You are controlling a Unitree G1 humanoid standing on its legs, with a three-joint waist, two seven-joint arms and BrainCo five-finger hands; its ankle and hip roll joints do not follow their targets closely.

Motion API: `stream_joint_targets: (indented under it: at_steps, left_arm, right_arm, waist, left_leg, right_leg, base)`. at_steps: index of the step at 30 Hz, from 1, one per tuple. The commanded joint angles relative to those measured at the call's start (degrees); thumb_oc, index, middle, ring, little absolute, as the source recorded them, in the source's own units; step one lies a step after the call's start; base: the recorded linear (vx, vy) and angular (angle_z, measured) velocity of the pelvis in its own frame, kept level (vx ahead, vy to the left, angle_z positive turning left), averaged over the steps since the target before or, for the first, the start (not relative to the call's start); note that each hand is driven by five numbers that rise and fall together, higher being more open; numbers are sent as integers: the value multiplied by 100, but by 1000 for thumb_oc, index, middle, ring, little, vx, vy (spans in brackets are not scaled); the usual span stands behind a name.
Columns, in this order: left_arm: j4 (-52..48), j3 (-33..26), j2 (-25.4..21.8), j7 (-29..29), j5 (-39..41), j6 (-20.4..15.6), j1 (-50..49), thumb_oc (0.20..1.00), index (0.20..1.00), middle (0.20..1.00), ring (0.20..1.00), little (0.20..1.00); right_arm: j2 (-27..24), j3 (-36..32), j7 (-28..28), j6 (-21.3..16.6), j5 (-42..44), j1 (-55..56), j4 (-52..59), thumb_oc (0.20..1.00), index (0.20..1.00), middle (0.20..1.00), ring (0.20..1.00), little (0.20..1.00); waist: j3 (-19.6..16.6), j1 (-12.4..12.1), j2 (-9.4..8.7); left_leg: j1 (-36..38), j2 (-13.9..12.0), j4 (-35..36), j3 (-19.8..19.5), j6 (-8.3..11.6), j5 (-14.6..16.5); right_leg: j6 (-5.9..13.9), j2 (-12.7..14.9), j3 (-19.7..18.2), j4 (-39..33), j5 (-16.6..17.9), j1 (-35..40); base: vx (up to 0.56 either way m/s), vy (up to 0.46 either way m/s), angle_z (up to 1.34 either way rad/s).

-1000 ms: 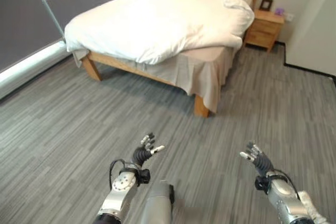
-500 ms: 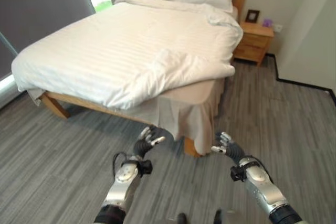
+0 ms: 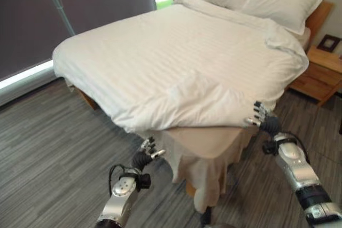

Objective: Making the bed.

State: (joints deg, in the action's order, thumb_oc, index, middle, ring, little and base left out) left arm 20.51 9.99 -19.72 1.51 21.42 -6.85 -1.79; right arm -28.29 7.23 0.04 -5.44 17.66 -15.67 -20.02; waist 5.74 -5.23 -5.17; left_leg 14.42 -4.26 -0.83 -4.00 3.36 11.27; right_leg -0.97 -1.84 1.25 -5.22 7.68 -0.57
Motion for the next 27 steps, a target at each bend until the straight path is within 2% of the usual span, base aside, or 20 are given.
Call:
stream_joint_targets:
  at_steps: [1,2,3,4,5,6,7,8,10,11,14,16,18,21,27]
  left_arm:
    - [-134,221,-97,61,271,-300,478,1000,1000,1000,1000,1000]
    - [-193,268,-99,66,297,-294,524,1000,1000,1000,1000,1000]
    - [-206,362,-81,82,303,-284,601,1000,1000,1000,1000,1000]
    - [-205,362,-80,82,303,-284,601,1000,1000,1000,1000,1000]
    - [-161,525,-46,167,387,-234,687,1000,1000,1000,1000,1000]
    - [-19,768,7,278,579,-223,553,1000,1000,1000,1000,1000]
    - [-116,802,-42,313,644,-206,470,1000,1000,1000,1000,1000]
    - [-118,786,-37,314,644,-204,471,1000,1000,1000,1000,1000]
    - [-291,901,-144,423,658,-203,342,1000,1000,1000,1000,1000]
    - [-379,932,-235,475,782,-200,180,1000,1000,1000,1000,1000]
    - [-490,891,-326,472,846,-154,36,1000,1000,1000,1000,1000]
    - [-559,888,-519,513,801,-124,-66,1000,1000,1000,1000,1000]
    - [-567,916,-577,530,803,-125,-120,1000,1000,1000,1000,1000]
    - [-640,939,-665,569,833,-121,-135,1000,1000,1000,1000,1000]
    - [-788,1125,-807,633,823,-94,9,1000,1000,1000,1000,1000]
  right_arm:
    - [-593,-22,-131,-383,18,-92,414,1000,1000,1000,1000,1000]
    - [-774,-66,-154,-376,30,-154,508,1000,1000,1000,1000,1000]
    - [-996,-134,-206,-366,18,-219,498,1000,1000,1000,1000,1000]
    - [-996,-134,-206,-366,18,-220,497,1000,1000,1000,1000,1000]
    - [-1333,-189,-290,-316,-82,-396,421,1000,1000,1000,1000,1000]
    - [-1904,490,-141,-202,-483,-1210,-247,1000,1000,1000,1000,1000]
    - [-2077,901,-109,-121,-704,-1723,-565,1000,1000,1000,1000,1000]
    - [-2075,929,-111,-128,-700,-1758,-585,1000,1000,1000,1000,1000]
    - [-2308,1497,-16,21,-1009,-2570,-1368,1000,1000,1000,1000,1000]
    - [-2209,2074,-113,77,-1370,-3422,-2157,1000,1000,1000,1000,1000]
    - [-2026,2532,-221,157,-1728,-4139,-2897,1000,1000,1000,1000,1000]
    - [-1695,3055,-283,228,-2447,-4878,-3593,1000,1000,1000,1000,1000]
    - [-1451,3248,-365,264,-2704,-5112,-4087,1000,1000,1000,1000,1000]
    - [-1363,3563,-382,288,-3111,-5446,-4468,1000,1000,1000,1000,1000]
    - [-1172,3747,-525,373,-3432,-5937,-5275,1000,1000,1000,1000,1000]
  waist:
    - [-35,-45,-53]
    - [21,-45,-96]
    - [69,-23,-130]
    - [70,-21,-130]
    - [58,-10,-173]
    - [13,-148,-121]
    - [-41,-181,-128]
    - [-48,-161,-127]
    - [-122,-240,-124]
    - [-200,-331,-90]
    - [-200,-430,-81]
    - [-159,-593,-106]
    - [-118,-677,-128]
    - [-58,-769,-152]
    - [117,-925,-157]
  left_leg:
    - [-1011,149,-871,-143,199,-1348]
    - [-1221,126,-1140,-40,228,-1465]
    - [-1358,50,-1049,200,185,-1515]
    - [-1358,50,-1049,198,185,-1515]
    - [-1503,-120,-560,705,144,-1466]
    - [-1569,-73,-105,759,179,-1678]
    - [-1490,-21,82,661,143,-1583]
    - [-1505,-14,92,657,139,-1602]
    - [-1390,37,380,609,133,-1563]
    - [-1275,76,579,620,91,-1541]
    - [-1261,114,583,617,59,-1488]
    - [-1324,153,583,577,31,-1452]
    - [-1424,180,583,531,22,-1444]
    - [-1625,224,583,454,26,-1488]
    - [-2108,267,583,267,42,-1597]
  right_leg:
    - [885,799,699,22,104,160]
    - [826,837,825,22,41,231]
    - [800,873,965,22,-46,308]
    - [800,874,967,22,-46,310]
    - [845,962,1215,22,-132,440]
    - [878,952,1473,22,-232,536]
    - [894,956,1497,22,-262,521]
    - [895,962,1502,22,-253,505]
    - [909,995,1544,22,-228,521]
    - [925,1000,1534,22,-243,531]
    - [939,1015,1530,22,-251,528]
    - [954,1043,1534,22,-238,469]
    - [982,1060,1552,22,-223,380]
    - [1017,1080,1599,22,-196,228]
    - [1065,1085,1669,22,-110,-186]
  base:
    - [33,-202,37]
    - [33,-171,66]
    - [20,-101,53]
    - [69,-76,92]
    - [153,-40,81]
    - [174,-36,104]
    - [113,0,69]
    - [62,31,63]
    - [125,107,36]
    - [173,173,14]
    - [84,96,-12]
    - [67,127,0]
    - [20,90,3]
    - [-29,38,19]
    - [-34,35,28]
